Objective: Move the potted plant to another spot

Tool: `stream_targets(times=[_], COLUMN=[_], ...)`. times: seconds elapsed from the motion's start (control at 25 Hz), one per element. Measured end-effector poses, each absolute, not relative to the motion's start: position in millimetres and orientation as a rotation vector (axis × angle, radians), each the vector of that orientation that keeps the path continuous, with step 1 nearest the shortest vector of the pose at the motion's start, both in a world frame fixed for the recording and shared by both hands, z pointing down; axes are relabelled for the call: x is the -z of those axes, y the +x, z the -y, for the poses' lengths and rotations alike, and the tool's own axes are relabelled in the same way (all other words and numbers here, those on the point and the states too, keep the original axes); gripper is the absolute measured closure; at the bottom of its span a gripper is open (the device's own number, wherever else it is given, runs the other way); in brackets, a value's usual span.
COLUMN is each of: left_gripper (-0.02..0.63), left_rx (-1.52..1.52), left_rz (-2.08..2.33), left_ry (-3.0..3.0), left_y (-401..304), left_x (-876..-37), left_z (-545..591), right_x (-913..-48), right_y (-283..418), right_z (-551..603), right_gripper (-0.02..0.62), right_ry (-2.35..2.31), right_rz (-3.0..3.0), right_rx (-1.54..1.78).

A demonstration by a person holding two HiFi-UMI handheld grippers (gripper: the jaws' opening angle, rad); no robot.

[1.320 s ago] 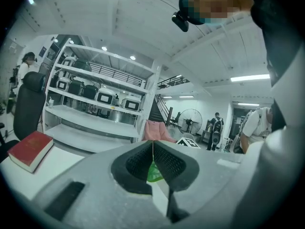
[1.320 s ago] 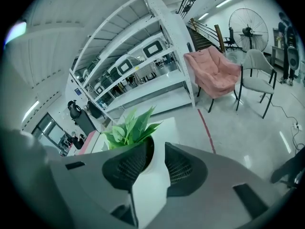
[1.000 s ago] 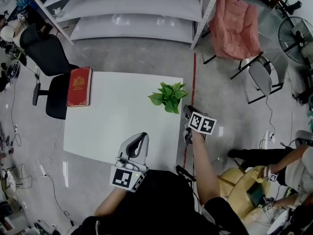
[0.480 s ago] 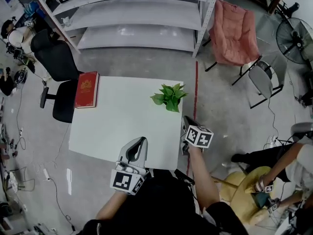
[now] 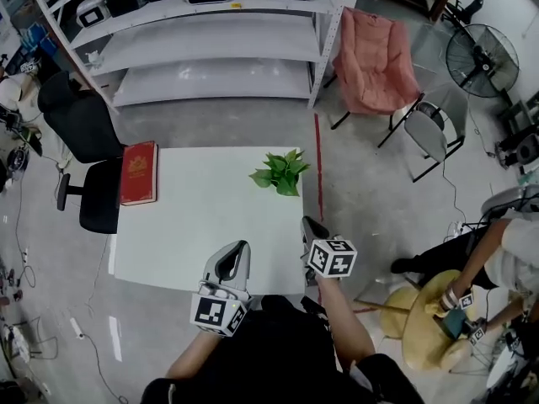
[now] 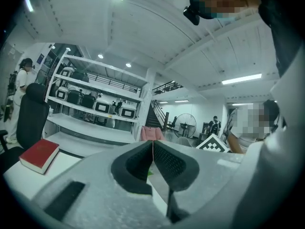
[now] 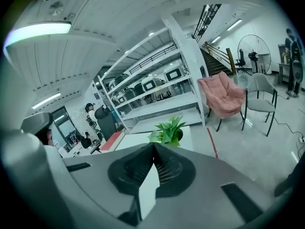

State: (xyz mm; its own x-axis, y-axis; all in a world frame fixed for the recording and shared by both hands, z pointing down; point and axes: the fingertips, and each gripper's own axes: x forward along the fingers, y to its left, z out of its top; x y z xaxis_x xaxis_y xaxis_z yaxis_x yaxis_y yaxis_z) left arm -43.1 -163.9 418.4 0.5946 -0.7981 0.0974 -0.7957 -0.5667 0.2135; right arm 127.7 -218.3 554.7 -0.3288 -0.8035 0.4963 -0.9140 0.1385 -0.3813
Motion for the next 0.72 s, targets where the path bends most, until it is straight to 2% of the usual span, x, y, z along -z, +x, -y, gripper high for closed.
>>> stream_targets(times=[0.32, 0.72], left_gripper=[0.586, 0.586], left_rx=[0.021, -0.002], left_rz=[1.231, 1.153], left_ry=[2.623, 2.646], left_y=[-62, -82], left_x=[-416, -424], left_z=[142, 107], right_x=[-514, -462], right_y=[77, 35], right_z=[159, 77], right_gripper=[0.583, 0.583], right_ry=[1.775, 1.870], right_rz=[2.295, 2.296], right_rx=[-0.912, -0.704])
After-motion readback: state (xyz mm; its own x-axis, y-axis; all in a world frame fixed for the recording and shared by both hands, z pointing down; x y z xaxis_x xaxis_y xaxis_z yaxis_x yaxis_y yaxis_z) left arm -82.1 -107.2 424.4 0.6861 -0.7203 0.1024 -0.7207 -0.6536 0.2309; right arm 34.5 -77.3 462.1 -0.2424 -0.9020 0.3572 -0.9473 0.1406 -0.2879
